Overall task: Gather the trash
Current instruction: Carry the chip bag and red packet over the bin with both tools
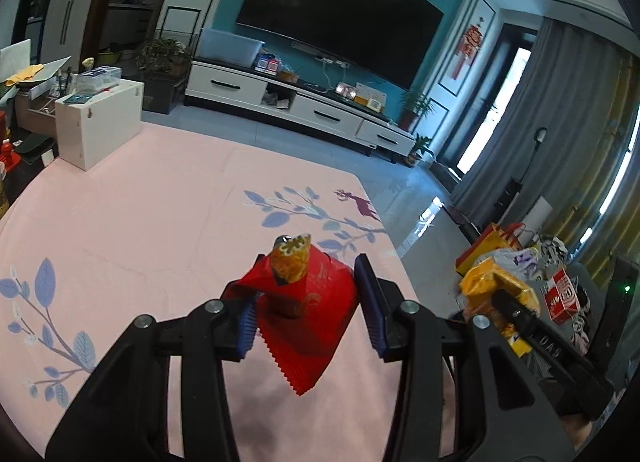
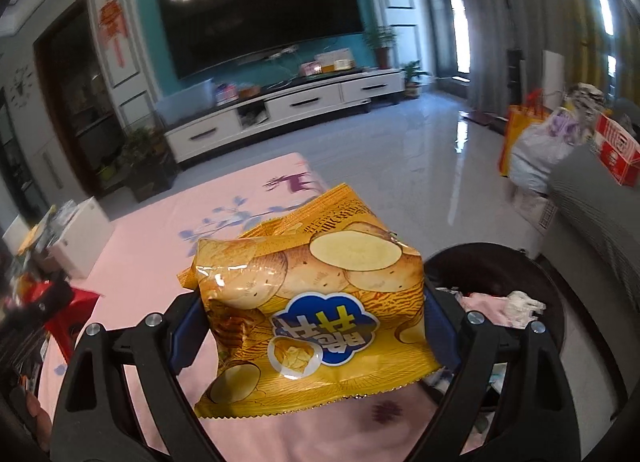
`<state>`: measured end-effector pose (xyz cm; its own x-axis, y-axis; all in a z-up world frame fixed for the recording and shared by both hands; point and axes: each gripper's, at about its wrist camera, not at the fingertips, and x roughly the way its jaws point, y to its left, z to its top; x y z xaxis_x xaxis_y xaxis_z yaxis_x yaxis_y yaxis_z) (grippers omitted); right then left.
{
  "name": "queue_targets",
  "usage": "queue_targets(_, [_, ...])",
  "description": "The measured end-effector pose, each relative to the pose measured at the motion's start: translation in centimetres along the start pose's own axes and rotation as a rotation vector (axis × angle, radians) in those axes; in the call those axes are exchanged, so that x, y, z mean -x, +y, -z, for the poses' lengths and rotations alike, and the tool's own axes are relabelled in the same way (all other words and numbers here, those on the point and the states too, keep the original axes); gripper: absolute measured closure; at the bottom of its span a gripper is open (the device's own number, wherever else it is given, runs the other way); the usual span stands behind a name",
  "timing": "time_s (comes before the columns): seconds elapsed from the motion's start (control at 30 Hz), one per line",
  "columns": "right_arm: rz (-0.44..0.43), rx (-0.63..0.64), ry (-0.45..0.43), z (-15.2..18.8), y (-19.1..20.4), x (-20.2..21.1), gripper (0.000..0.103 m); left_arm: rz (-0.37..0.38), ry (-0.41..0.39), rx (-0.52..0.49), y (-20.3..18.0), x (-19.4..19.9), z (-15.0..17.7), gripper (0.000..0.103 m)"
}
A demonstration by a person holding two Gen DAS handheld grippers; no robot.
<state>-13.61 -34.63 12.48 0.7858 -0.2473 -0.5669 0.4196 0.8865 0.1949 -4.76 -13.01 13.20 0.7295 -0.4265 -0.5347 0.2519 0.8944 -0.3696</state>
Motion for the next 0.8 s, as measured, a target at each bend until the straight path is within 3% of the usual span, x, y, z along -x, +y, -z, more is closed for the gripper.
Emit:
queue_targets(0.17, [0.067,-0.133,-0.035,0.0,-5.7,1.6,0.015,0.050,0.023,-0.037,-3.3,-1.1,1.2,0.058])
queue_targets(0.37, [0.152,-0.229,-0.067,0.1,-9.7,2.0,0.015,0.180,0.075,-0.126,-8.3,-3.2,2.7,0.058])
queue_targets(0.53, [0.208,-0.307,-0.059,0.7,-12.7,1.6,0.015,0.298,0.156,-0.212,-13.3,-6.0,4.7,0.057])
queue_targets(0.8, [0.320,-0.394,-0.008,2.2,-16.7,0.4,0.015,0.409,0.292,-0.303,-18.9,-11.5,7.0,0.056])
